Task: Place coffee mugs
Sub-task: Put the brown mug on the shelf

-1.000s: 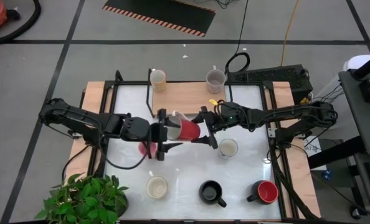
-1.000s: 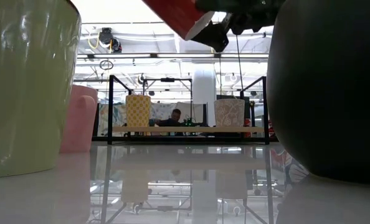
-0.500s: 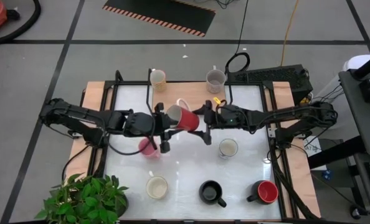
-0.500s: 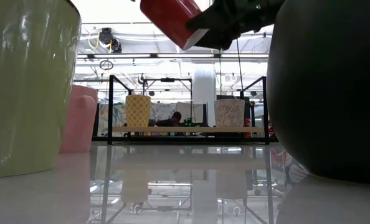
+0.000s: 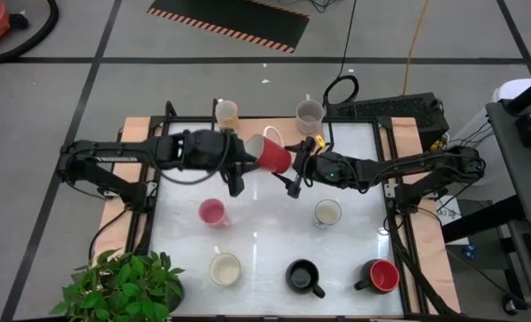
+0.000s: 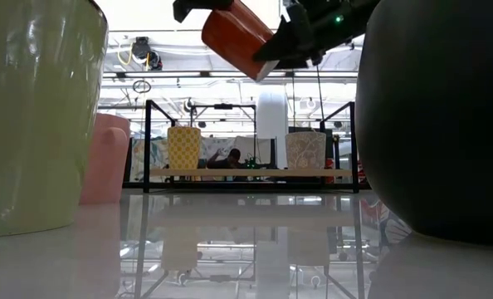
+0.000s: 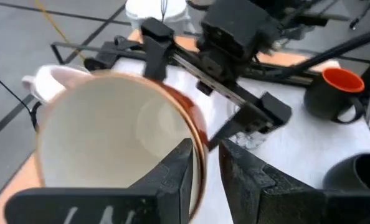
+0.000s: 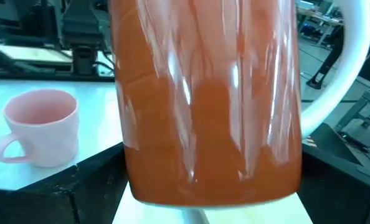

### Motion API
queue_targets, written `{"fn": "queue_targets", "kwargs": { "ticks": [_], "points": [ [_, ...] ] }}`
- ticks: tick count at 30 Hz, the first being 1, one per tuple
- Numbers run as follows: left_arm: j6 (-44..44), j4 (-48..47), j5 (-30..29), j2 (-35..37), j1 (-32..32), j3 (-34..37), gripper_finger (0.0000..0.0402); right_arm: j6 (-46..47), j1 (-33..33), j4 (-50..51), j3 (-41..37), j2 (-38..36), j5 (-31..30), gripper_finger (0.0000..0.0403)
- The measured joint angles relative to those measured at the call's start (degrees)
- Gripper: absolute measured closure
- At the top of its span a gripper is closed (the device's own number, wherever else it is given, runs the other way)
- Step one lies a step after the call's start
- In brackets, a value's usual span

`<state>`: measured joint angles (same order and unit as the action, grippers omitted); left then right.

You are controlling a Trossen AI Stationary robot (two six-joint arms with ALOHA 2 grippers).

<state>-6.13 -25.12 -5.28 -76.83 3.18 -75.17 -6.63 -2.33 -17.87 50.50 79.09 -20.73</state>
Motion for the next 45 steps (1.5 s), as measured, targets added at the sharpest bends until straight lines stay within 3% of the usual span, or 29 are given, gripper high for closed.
{"fn": "queue_targets", "kwargs": {
  "ticks": [4,9,20,25,32,40,45],
  "points": [
    [2.0,-2.8,3.0,-1.4,3.0,-2.6,0.0330,-0.1,-0.4,1.2,0.0,-1.5,-0.7,0.0013],
    [4.3,-3.6,6.8,-4.7,3.7,-3.8,0.0385,-1.3,-0.8,3.1,-0.2,-2.6,-2.4,0.0011],
    [6.7,-3.6,6.8,-7.4,4.2,-4.8,0.0386,-0.9,-1.7,8.6,-0.2,-3.7,-4.5,0.0010],
    [8.5,-8.2,7.4,-7.5,5.3,-10.5,0.0386,1.3,-1.7,11.2,0.3,-7.3,-5.5,0.0010],
    [12.8,-12.4,7.8,-7.5,5.9,-17.8,0.0386,6.3,-1.8,22.3,0.2,-13.8,-7.5,0.0010],
    [14.4,-12.2,8.1,-7.5,9.5,-23.0,0.0386,7.8,-1.8,33.2,0.1,-18.7,-12.3,0.0010],
    [14.4,-12.7,7.8,-11.6,13.2,-27.9,0.0386,6.5,-1.8,36.7,0.1,-21.2,-15.7,0.0010]
  ]
}}
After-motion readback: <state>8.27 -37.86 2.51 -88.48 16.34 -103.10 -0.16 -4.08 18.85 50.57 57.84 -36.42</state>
